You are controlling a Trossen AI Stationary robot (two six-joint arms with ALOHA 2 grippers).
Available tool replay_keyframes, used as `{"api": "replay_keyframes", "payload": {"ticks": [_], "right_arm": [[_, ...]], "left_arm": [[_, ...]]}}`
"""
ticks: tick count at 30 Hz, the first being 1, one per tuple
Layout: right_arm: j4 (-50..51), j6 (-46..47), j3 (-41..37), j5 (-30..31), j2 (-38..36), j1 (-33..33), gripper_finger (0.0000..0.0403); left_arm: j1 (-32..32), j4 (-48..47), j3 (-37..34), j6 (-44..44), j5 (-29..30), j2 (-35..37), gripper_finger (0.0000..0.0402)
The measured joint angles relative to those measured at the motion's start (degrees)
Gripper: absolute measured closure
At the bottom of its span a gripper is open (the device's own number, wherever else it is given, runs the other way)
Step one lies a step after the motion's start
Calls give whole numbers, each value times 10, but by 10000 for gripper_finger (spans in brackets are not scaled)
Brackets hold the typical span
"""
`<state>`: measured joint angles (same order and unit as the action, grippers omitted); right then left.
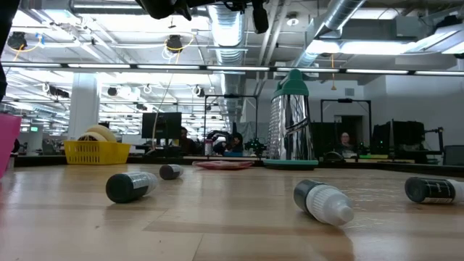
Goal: Pick & Place Food Item
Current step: Put the top red food coloring bottle into the black basket
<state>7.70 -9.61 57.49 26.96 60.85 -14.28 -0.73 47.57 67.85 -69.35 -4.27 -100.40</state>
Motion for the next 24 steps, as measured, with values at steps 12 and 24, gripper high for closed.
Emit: {"api": "replay_keyframes", "payload": {"ticks": [12,24], "right_arm": [[11,2,9,1,0,0,181],[174,78,81,16,-3,-3,180]], "left_arm": [[0,1,0,31,0,0,263],[0,-68,-3,117,-97,44,217]]}}
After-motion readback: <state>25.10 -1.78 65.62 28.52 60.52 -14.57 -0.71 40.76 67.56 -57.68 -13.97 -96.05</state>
